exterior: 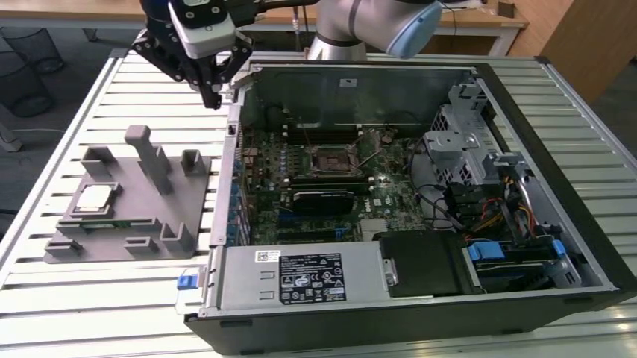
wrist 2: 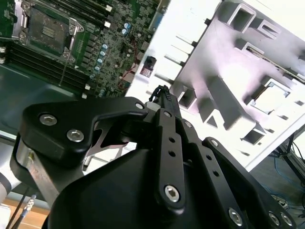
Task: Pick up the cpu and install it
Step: 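Reach for the cpu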
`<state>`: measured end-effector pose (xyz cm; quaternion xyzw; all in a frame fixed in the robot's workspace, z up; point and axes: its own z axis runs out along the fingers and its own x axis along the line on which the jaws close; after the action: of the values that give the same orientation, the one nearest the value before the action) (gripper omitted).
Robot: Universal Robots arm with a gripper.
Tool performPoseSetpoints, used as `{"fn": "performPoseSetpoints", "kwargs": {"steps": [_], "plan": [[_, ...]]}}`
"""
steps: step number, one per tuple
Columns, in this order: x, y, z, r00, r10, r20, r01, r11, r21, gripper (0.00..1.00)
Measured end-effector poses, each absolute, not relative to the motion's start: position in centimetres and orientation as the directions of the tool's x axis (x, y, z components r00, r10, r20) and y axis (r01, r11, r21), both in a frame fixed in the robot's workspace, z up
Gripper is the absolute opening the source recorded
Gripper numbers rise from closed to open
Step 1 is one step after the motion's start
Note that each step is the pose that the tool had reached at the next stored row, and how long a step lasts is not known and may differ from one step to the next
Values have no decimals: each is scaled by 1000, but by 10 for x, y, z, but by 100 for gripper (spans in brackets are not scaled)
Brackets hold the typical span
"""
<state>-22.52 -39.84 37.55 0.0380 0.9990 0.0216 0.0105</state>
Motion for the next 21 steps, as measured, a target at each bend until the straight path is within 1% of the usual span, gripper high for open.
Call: {"fn": "performPoseSetpoints", "kwargs": {"steps": [21], "plan": [[-306, -397, 371, -997, 76, -19, 75, 996, 44, 11]]}}
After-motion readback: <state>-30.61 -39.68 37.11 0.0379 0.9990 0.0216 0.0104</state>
